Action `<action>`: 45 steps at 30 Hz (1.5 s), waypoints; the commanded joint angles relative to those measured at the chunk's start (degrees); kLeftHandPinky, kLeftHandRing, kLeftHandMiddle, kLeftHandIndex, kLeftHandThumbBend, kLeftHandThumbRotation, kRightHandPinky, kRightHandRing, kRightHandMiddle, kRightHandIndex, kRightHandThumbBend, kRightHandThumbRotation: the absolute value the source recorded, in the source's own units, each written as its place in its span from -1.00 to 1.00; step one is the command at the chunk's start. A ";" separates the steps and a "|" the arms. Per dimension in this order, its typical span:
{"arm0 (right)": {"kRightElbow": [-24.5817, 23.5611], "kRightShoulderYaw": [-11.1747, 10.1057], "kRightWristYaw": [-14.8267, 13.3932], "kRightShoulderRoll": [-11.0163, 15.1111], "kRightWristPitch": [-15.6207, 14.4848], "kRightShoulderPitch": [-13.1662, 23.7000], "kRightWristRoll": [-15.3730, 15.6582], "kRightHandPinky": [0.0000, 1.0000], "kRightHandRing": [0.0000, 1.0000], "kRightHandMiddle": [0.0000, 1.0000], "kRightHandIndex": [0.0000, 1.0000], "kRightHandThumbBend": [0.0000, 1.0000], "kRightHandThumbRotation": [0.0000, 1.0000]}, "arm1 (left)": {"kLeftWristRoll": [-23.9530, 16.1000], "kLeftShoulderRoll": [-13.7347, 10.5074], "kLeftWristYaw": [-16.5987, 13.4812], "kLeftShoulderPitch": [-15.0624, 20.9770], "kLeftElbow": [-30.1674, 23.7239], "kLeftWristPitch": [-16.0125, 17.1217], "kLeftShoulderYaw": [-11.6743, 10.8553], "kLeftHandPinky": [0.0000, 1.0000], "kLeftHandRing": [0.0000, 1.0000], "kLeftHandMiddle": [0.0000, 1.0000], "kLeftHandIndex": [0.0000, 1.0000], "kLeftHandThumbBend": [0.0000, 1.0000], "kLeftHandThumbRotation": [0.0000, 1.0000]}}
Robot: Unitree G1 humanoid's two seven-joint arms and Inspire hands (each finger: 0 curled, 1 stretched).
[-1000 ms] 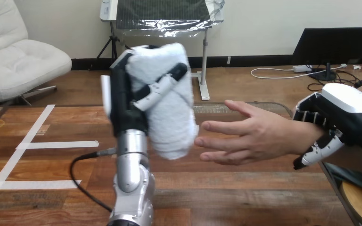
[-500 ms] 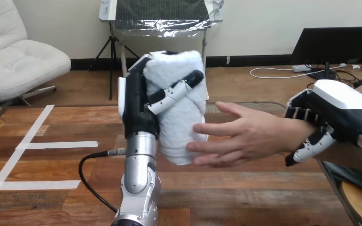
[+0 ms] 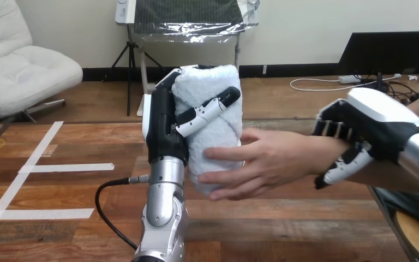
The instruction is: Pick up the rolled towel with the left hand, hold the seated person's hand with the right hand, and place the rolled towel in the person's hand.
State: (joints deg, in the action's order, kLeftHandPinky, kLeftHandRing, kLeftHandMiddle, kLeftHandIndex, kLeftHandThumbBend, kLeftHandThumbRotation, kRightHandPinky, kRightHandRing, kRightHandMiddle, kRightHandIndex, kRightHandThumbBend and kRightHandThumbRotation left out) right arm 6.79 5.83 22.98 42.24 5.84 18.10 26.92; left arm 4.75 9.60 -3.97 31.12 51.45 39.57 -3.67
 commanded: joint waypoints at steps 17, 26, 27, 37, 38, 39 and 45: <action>-3.27 2.68 1.48 -4.85 -5.57 6.11 0.76 -0.36 -0.24 -0.12 -0.08 0.88 -0.96 | 0.53 8.11 0.12 10.18 -0.69 3.34 2.60 -0.37 -0.27 -0.16 -0.12 0.40 -1.00; -3.30 3.69 1.06 -5.37 -5.61 6.74 1.32 -0.34 -0.23 -0.12 -0.09 0.88 -0.95 | 1.05 8.24 0.34 10.28 -0.65 3.25 2.56 -0.38 -0.27 -0.17 -0.13 0.38 -1.00; -3.26 3.83 0.98 -5.45 -5.55 6.83 1.36 -0.34 -0.23 -0.12 -0.09 0.88 -0.96 | 0.94 8.21 0.20 10.26 -0.64 3.25 2.60 -0.38 -0.27 -0.17 -0.13 0.38 -1.00; -3.36 4.53 1.17 -6.27 -6.42 7.54 1.70 -0.35 -0.23 -0.11 -0.09 0.89 -0.96 | 1.19 8.23 0.26 10.28 -0.28 3.23 2.68 -0.38 -0.27 -0.16 -0.12 0.37 -1.00; -3.38 4.54 1.20 -6.32 -6.46 7.57 1.75 -0.34 -0.23 -0.11 -0.09 0.89 -0.96 | 1.29 8.25 0.32 10.29 -0.26 3.23 2.69 -0.38 -0.27 -0.16 -0.12 0.37 -1.00; -3.32 4.58 1.21 -6.42 -6.37 7.65 1.74 -0.34 -0.22 -0.11 -0.09 0.89 -0.97 | 1.38 8.29 0.35 10.27 -0.24 3.15 2.69 -0.38 -0.27 -0.16 -0.12 0.37 -1.00; -3.06 4.51 1.54 -6.76 -6.03 7.92 1.68 -0.33 -0.21 -0.10 -0.09 0.88 -0.98 | 1.34 8.34 0.07 10.09 -0.32 2.78 2.85 -0.38 -0.27 -0.16 -0.12 0.38 -1.00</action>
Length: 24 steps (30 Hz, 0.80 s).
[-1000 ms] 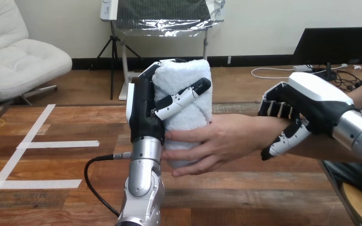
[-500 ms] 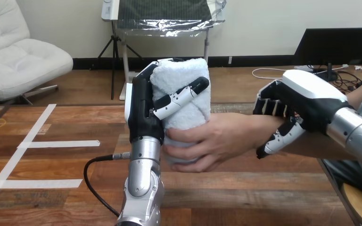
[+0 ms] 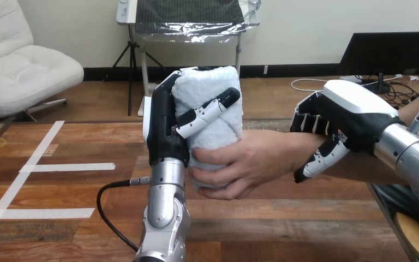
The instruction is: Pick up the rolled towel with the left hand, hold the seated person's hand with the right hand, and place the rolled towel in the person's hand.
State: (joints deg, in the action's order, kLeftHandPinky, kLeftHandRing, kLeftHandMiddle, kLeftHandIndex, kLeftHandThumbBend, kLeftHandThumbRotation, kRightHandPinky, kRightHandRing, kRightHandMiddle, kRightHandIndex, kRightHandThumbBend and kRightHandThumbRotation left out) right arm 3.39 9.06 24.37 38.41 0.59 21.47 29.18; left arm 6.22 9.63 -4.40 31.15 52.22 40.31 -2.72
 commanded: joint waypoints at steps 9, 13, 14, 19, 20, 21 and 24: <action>0.71 0.96 0.02 -2.84 0.07 4.35 -1.20 -0.33 -0.21 -0.10 -0.09 0.87 -0.99 | -0.03 8.21 0.65 9.90 -1.16 2.17 1.90 -0.37 -0.26 -0.15 -0.11 0.38 -1.00; 1.07 0.83 -0.46 -2.65 0.88 4.09 -1.25 -0.33 -0.21 -0.09 -0.09 0.88 -0.98 | -0.05 8.12 0.60 9.85 -1.21 2.31 1.87 -0.37 -0.26 -0.15 -0.11 0.37 -1.00; 1.14 0.80 -0.55 -2.63 1.04 4.05 -1.26 -0.33 -0.21 -0.09 -0.09 0.89 -0.98 | -0.06 8.11 0.58 9.84 -1.23 2.32 1.87 -0.38 -0.26 -0.15 -0.11 0.36 -1.00; 1.06 0.60 -0.64 -2.51 1.08 3.61 -1.26 -0.34 -0.22 -0.11 -0.10 0.91 -0.98 | -0.08 7.92 0.59 9.63 -1.60 2.12 1.93 -0.38 -0.26 -0.15 -0.11 0.36 -1.00; 1.03 0.59 -0.60 -2.49 1.03 3.57 -1.24 -0.34 -0.22 -0.11 -0.10 0.91 -0.98 | -0.07 7.89 0.60 9.61 -1.65 2.08 1.94 -0.38 -0.26 -0.15 -0.11 0.35 -1.00; 0.92 0.57 -0.37 -2.39 0.92 3.47 -1.30 -0.34 -0.23 -0.11 -0.10 0.91 -0.98 | 0.01 7.87 0.67 9.52 -1.77 1.99 1.94 -0.38 -0.26 -0.15 -0.11 0.35 -1.00; 0.74 0.61 0.26 -2.03 0.81 3.33 -1.36 -0.35 -0.24 -0.11 -0.10 0.92 -0.96 | 0.25 7.81 0.94 9.34 -2.01 1.73 1.95 -0.38 -0.26 -0.15 -0.11 0.35 -1.00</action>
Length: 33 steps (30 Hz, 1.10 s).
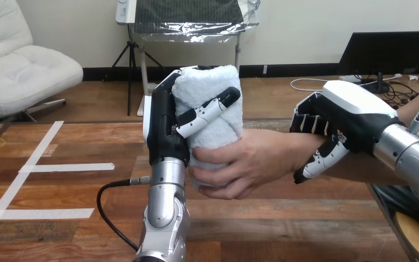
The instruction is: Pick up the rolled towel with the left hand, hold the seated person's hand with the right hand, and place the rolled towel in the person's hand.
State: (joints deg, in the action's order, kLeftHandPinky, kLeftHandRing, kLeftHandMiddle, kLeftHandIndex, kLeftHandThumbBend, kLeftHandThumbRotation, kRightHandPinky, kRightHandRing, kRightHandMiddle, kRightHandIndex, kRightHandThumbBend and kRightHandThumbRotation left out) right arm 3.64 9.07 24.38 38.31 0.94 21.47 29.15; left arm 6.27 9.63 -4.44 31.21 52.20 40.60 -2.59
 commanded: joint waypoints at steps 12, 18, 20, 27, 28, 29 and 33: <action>-1.08 1.14 3.87 0.82 0.63 2.40 -0.03 -0.24 -0.04 0.08 0.11 0.98 -0.38 | -1.28 5.85 2.52 6.78 -6.19 -3.03 4.07 -0.11 0.07 0.20 0.24 0.37 -0.36; -1.56 0.11 4.29 1.66 2.63 0.96 -0.94 -0.12 0.17 0.23 0.27 1.00 -0.01 | -1.44 4.98 2.94 4.60 -10.15 -5.28 5.03 0.13 0.28 0.41 0.50 0.48 0.27; -1.63 -0.22 4.27 1.87 3.36 0.51 -1.17 -0.10 0.21 0.26 0.31 1.00 0.08 | -1.61 4.76 2.86 3.93 -11.28 -5.70 5.29 0.19 0.33 0.46 0.55 0.46 0.39; -1.91 -1.41 4.96 2.74 4.84 -1.12 -2.63 -0.02 0.31 0.37 0.42 1.00 0.31 | -2.00 3.50 2.47 1.88 -14.81 -7.50 5.61 0.34 0.49 0.58 0.62 0.34 0.66; -2.07 -1.50 5.08 2.87 4.79 -1.33 -2.83 0.00 0.34 0.38 0.44 1.00 0.34 | -1.98 3.31 2.53 1.66 -15.14 -7.67 5.62 0.36 0.50 0.59 0.62 0.32 0.69; -2.19 -1.57 5.17 3.00 4.75 -1.50 -2.99 0.02 0.35 0.40 0.46 1.00 0.36 | -1.98 3.19 2.56 1.48 -15.44 -7.83 5.65 0.38 0.52 0.60 0.62 0.31 0.71; -3.26 -2.14 5.98 3.69 3.96 -2.74 -3.81 0.09 0.42 0.47 0.53 1.00 0.44 | -1.37 2.57 3.23 0.44 -16.84 -8.61 5.29 0.44 0.57 0.62 0.62 0.27 0.77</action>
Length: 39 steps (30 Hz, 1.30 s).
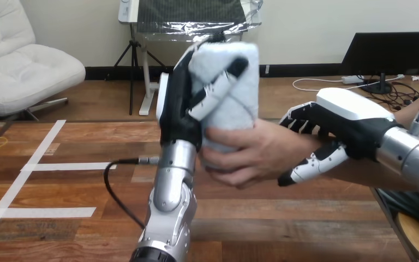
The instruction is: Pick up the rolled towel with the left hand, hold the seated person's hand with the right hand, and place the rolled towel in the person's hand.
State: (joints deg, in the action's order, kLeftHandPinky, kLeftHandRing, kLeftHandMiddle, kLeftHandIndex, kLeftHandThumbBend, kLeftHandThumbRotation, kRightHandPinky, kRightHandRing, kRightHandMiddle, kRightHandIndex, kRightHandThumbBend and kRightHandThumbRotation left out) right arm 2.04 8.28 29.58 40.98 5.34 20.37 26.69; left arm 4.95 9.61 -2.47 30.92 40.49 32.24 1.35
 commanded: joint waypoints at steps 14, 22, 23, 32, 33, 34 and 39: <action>-5.22 -3.83 2.11 1.54 -2.08 -6.06 -4.67 0.27 0.61 0.71 0.84 1.00 0.59 | 2.38 1.94 3.65 -3.63 -11.31 -5.33 0.78 0.52 0.62 0.65 0.59 0.32 0.85; -8.92 -6.08 3.02 1.19 -3.67 -9.52 -8.26 0.27 0.63 0.77 0.90 1.00 0.65 | 3.03 1.28 5.73 -6.74 -14.25 -5.80 1.10 0.54 0.62 0.65 0.55 0.32 0.85; -9.79 -6.78 3.20 1.00 -4.23 -10.29 -9.27 0.27 0.63 0.77 0.90 1.00 0.66 | 3.11 1.08 6.03 -7.35 -14.77 -5.88 1.16 0.54 0.62 0.64 0.55 0.32 0.85; -14.22 -9.81 2.30 1.30 -5.13 -14.34 -12.13 0.27 0.68 0.79 0.89 1.00 0.77 | 3.46 0.33 7.08 -10.74 -17.96 -6.19 1.38 0.54 0.58 0.60 0.50 0.34 0.86; -14.53 -10.42 1.89 1.31 -4.37 -14.98 -12.50 0.26 0.67 0.79 0.88 1.00 0.78 | 3.59 0.15 7.24 -11.34 -18.54 -6.19 1.41 0.54 0.58 0.60 0.50 0.34 0.85; -14.72 -10.79 1.61 1.33 -3.88 -15.39 -12.75 0.26 0.67 0.78 0.88 1.00 0.80 | 3.69 0.03 7.34 -11.72 -18.94 -6.25 1.44 0.55 0.58 0.60 0.50 0.35 0.85; -15.40 -13.17 -0.27 0.80 -0.75 -17.87 -14.12 0.24 0.65 0.76 0.87 1.00 0.94 | 3.98 -0.87 7.79 -13.89 -21.50 -6.37 1.88 0.59 0.60 0.59 0.49 0.35 0.85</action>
State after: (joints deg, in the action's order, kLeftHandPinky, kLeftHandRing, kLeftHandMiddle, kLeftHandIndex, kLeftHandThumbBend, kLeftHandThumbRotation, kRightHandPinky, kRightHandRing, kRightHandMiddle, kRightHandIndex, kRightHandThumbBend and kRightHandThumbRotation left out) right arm -10.98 -1.07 31.87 42.52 1.89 3.42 14.41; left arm 8.50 6.11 4.80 21.94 23.80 25.82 2.04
